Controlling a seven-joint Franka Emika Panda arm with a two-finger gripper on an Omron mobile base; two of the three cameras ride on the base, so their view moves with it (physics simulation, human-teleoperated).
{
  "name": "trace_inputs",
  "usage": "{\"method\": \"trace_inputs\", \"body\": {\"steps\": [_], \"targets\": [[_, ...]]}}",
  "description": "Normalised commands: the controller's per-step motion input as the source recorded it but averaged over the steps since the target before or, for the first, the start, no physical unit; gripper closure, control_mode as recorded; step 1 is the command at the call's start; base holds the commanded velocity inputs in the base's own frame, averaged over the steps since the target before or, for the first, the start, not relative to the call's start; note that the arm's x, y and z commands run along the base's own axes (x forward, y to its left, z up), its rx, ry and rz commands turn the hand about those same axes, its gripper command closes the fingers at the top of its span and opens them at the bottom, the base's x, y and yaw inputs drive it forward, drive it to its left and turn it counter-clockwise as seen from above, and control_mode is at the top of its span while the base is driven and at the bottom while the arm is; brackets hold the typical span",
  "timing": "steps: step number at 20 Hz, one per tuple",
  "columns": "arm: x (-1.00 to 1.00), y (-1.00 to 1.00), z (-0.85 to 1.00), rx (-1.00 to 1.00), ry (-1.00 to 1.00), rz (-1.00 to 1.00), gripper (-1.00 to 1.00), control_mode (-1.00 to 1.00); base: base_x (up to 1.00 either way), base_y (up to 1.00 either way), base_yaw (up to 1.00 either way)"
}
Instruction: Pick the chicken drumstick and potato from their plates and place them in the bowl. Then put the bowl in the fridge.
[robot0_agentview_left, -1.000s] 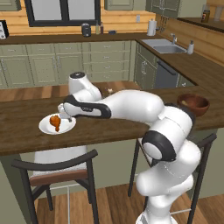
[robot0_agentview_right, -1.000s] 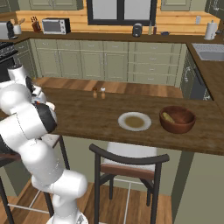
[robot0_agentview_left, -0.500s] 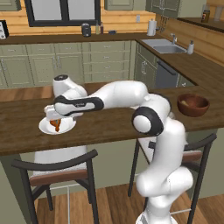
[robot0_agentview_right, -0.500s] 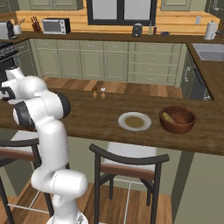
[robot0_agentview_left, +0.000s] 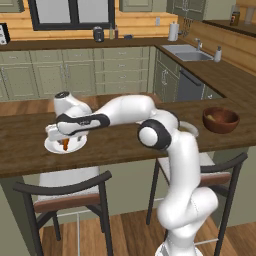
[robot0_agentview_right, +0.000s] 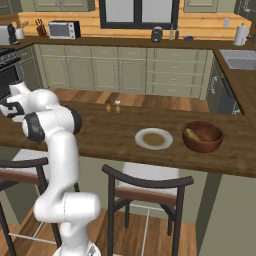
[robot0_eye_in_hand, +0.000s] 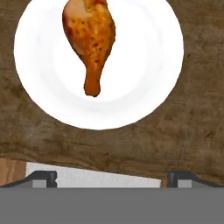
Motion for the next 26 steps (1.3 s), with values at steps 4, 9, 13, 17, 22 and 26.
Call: {"method": "trace_inputs", "body": {"steps": [4,9,13,17,22,26], "targets": [[0.44,0.14,-0.34,0.00,0.00,0.00,-1.00,-1.00,0.00,0.00,0.00],[0.46,0.01,-0.35,0.00,0.00,0.00,-1.00,-1.00,0.00,0.00,0.00],[0.41,0.15,-0.37,0.00,0.00,0.00,-1.00,-1.00,0.00,0.00,0.00],[0.28,0.08,-0.37,0.00,0.00,0.00,-1.00,-1.00,0.00,0.00,0.00],[0.26,0.10,-0.16,0.00,0.00,0.00,-1.00,-1.00,0.00,0.00,0.00],[0.19,0.11,-0.09,0.00,0.01,0.00,-1.00,-1.00,0.00,0.00,0.00]]}}
